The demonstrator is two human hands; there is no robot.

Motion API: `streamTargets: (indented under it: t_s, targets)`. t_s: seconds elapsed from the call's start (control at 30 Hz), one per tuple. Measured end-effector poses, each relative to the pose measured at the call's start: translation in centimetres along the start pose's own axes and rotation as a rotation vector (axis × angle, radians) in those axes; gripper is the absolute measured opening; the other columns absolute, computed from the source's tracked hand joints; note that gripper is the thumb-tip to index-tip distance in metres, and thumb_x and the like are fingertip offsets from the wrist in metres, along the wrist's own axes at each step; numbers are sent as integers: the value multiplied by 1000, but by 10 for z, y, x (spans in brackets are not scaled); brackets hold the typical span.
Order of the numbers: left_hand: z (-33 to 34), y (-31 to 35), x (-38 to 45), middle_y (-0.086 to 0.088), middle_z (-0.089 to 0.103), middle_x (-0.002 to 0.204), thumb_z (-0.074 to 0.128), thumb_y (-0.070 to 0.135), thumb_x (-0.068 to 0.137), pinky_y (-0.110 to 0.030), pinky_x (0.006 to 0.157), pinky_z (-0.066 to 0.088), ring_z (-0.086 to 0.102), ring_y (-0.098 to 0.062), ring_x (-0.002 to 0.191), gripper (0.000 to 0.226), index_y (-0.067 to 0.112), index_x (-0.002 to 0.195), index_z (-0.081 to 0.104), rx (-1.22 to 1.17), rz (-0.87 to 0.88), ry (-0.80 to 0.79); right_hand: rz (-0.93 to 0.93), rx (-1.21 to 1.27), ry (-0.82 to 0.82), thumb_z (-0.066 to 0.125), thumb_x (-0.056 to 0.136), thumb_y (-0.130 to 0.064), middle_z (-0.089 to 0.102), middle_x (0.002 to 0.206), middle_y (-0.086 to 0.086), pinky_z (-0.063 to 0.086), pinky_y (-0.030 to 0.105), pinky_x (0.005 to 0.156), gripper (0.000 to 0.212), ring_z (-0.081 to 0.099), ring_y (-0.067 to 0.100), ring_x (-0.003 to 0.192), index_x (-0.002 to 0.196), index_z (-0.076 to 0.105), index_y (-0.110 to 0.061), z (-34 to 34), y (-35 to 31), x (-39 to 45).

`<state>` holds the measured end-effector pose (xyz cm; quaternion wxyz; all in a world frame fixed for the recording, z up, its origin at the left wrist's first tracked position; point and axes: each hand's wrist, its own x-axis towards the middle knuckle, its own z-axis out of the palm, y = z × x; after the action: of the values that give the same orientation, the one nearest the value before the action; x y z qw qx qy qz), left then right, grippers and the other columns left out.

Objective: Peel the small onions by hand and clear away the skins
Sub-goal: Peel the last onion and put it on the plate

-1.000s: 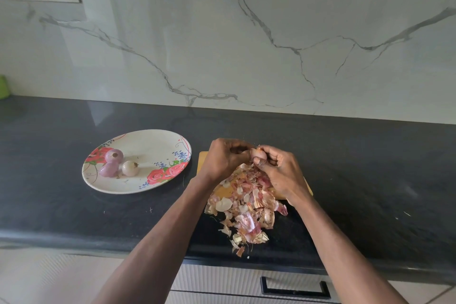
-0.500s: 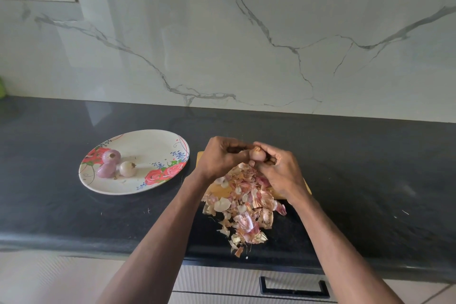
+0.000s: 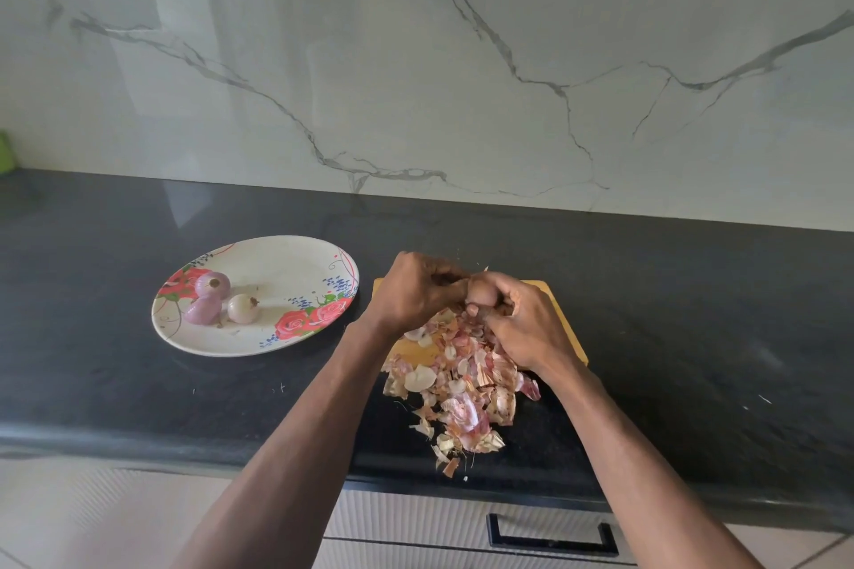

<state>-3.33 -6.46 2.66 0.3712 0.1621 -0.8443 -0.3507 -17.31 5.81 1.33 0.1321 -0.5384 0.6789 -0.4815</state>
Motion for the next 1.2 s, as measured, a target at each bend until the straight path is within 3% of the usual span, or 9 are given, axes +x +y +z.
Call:
streamTargets:
  t_s: [0.1,0.23,0.33,0.47,0.67,0.83,0.97,1.1,1.2]
  targets:
    - [2,0,0,1,76,72,69,7,91,-40,64,57,73,-13,66,11,7,89,80,42,29,37,10,30,14,72,90,-10,70,93,-14,48,22,64,35,63,2,75,104,65,-41,0,-3,-1]
    - [4,-1,1,-1,75,77,63,9,96,-44,67,56,72,-19,72,15,7,89,76,66,66,52,24,62,46,72,91,-9,72,105,-11,58,24,72,34,71,12,90,118,69,-29,-3,-4,-1]
    - [5,-1,1,0,77,92,65,11,94,-34,76,59,73,-10,82,16,9,105,77,53,109,21,3,58,25,69,92,-7,72,102,-17,56,19,74,35,69,3,92,114,70,-34,-5,-4,-2]
    - [5,-3,4,-3,74,97,67,6,93,-25,71,57,71,-11,79,19,9,109,77,132,155,-23,29,23,8,68,94,-9,72,112,-10,55,23,82,40,67,3,97,132,65,-22,-2,-1,0]
    - [19,-1,0,-9,62,99,51,14,98,-42,75,51,60,-27,83,18,2,104,63,288,176,-9,16,15,46,67,94,-12,73,98,-12,53,21,70,22,67,1,85,112,70,-24,-4,-8,-3]
    - [24,4,-1,-11,59,100,43,22,100,-45,72,51,60,-31,80,27,2,106,60,347,167,25,-1,-16,51,65,94,-11,71,99,-11,52,20,75,22,65,2,90,112,68,-23,-2,-8,-2]
    - [24,8,-3,-13,59,99,43,21,102,-45,69,53,61,-33,77,27,0,106,61,362,174,56,-15,-5,58,65,95,-13,71,90,-10,50,24,64,18,64,3,76,110,67,-24,0,-8,-2]
    - [24,11,-4,-14,61,99,34,31,100,-40,66,52,62,-33,75,42,0,105,62,384,171,90,-21,-16,66,64,96,-12,71,99,-13,55,29,77,20,65,3,90,113,67,-24,1,-9,-2]
    - [26,12,-4,-16,61,99,43,17,99,-43,65,53,62,-36,74,26,-1,104,61,407,152,89,-21,-18,73,65,95,-11,70,100,-14,55,30,77,22,65,4,91,112,66,-24,2,-8,-2]
